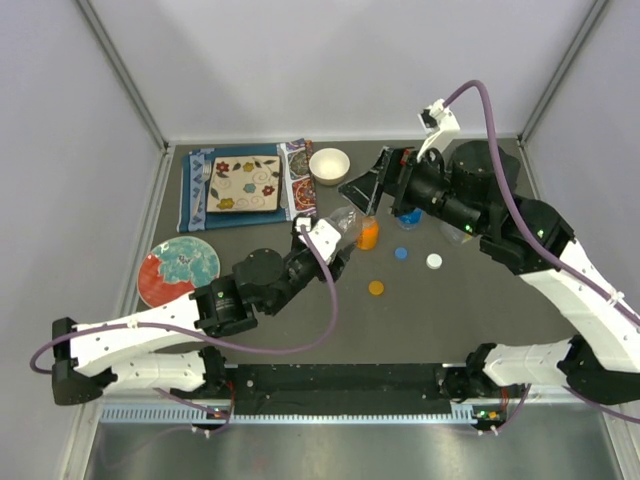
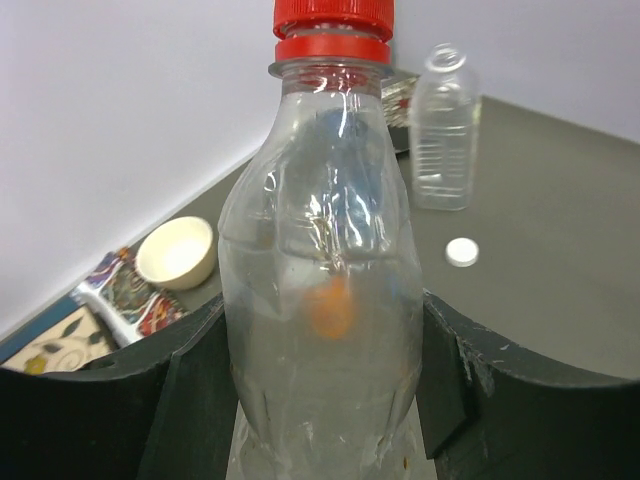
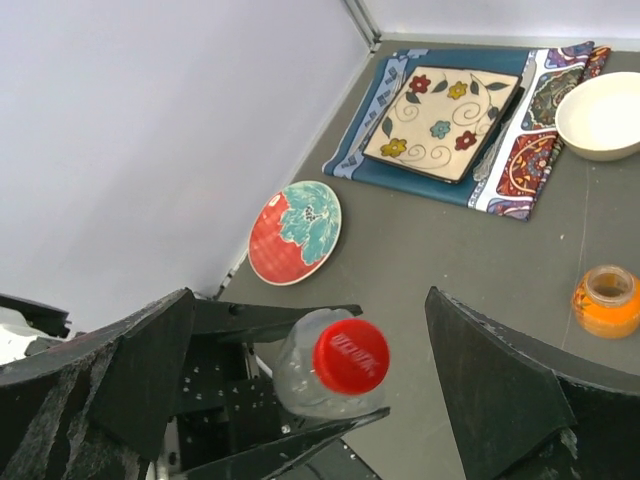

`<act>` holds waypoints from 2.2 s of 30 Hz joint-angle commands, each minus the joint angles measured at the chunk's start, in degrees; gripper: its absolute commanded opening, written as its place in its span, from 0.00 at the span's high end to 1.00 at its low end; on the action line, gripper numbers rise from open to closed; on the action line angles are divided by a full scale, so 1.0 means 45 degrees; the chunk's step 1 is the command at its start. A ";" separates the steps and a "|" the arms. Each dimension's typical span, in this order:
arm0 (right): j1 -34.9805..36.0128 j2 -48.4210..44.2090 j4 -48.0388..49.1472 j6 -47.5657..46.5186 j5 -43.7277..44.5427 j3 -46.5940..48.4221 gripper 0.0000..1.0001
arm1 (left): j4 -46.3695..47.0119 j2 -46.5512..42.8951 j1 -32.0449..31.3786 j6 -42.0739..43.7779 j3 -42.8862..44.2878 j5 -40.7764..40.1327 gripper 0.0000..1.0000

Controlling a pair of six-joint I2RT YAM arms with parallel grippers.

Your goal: Unscrew the bottle caps

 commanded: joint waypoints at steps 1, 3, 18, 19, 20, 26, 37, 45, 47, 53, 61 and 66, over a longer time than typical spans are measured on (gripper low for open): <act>0.0239 0.0107 0.0173 0.0138 0.0496 0.0626 0.03 | 0.1357 0.0137 -0.0275 0.0976 0.0008 -0.2658 0.64; 0.0239 0.0165 0.0172 0.0158 0.0574 0.0547 0.05 | 0.1494 0.0118 -0.0314 0.1034 -0.0050 -0.2874 0.64; 0.0220 0.0674 0.0289 -0.0174 0.0907 0.0195 0.36 | 0.1612 -0.0370 -0.0412 0.0878 -0.0538 -0.2737 0.65; 0.0239 0.0674 0.0328 -0.0174 0.0907 0.0156 0.38 | 0.1612 -0.0390 -0.0431 0.0878 -0.0558 -0.2718 0.65; 0.0239 0.0674 0.0348 -0.0174 0.0849 0.0137 0.40 | 0.1612 -0.0429 -0.0432 0.0878 -0.0578 -0.2737 0.65; 0.0239 0.0693 0.0426 -0.0115 0.0614 -0.0020 0.47 | 0.1612 -0.0488 -0.0470 0.0820 -0.0636 -0.2679 0.65; 0.0239 0.0810 0.0524 0.0001 -0.0304 -0.0215 0.64 | 0.1612 -0.0527 -0.0490 0.0839 -0.0617 -0.2796 0.65; 0.0239 0.0693 0.0543 0.0041 -0.0324 -0.0352 0.50 | 0.1612 -0.0468 -0.0490 0.0898 -0.0597 -0.2874 0.64; 0.0239 0.0654 0.0543 0.0041 -0.0266 -0.0352 0.50 | 0.1612 -0.0468 -0.0471 0.0878 -0.0617 -0.2874 0.64; 0.0239 0.0596 0.0602 0.0002 -0.0129 -0.0410 0.62 | 0.1612 -0.0449 -0.0471 0.0898 -0.0656 -0.2855 0.64; 0.0220 0.0245 0.1148 -0.0678 -0.0810 -0.0821 1.00 | 0.1515 -0.1149 -0.0432 0.0274 -0.0851 -0.1570 0.63; 0.0239 -0.0107 0.1520 -0.3135 -0.3991 -0.0373 1.00 | 0.0403 -0.2088 0.1007 -0.1521 -0.0404 0.4184 0.57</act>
